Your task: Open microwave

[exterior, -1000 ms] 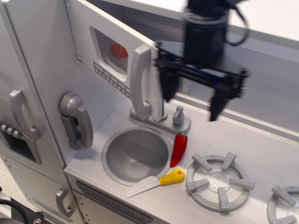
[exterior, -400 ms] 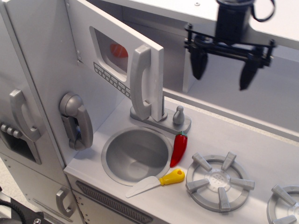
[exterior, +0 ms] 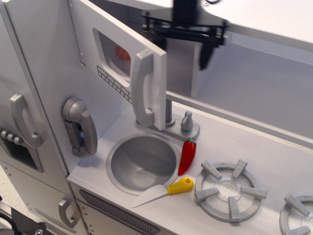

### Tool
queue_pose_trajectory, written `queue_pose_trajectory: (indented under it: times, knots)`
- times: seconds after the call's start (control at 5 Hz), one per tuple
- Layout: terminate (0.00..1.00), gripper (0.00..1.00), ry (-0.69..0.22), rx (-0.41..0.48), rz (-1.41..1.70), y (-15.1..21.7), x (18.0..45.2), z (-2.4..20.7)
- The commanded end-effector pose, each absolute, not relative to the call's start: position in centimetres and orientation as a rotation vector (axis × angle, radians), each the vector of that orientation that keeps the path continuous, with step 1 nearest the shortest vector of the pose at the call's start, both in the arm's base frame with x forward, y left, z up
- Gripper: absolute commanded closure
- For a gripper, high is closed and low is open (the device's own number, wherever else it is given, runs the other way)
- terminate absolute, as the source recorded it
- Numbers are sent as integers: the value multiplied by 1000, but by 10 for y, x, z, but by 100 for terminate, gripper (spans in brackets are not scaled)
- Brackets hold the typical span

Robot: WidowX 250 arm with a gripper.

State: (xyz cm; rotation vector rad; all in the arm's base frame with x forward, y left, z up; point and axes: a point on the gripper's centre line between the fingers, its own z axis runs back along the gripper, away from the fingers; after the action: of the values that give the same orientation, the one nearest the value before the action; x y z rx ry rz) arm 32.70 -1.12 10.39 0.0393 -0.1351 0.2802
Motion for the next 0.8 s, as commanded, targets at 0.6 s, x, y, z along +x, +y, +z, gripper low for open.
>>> queue_pose_trajectory:
  times: [0.6]
  knots:
    - [0, 0, -198, 152, 120, 59, 236, 108]
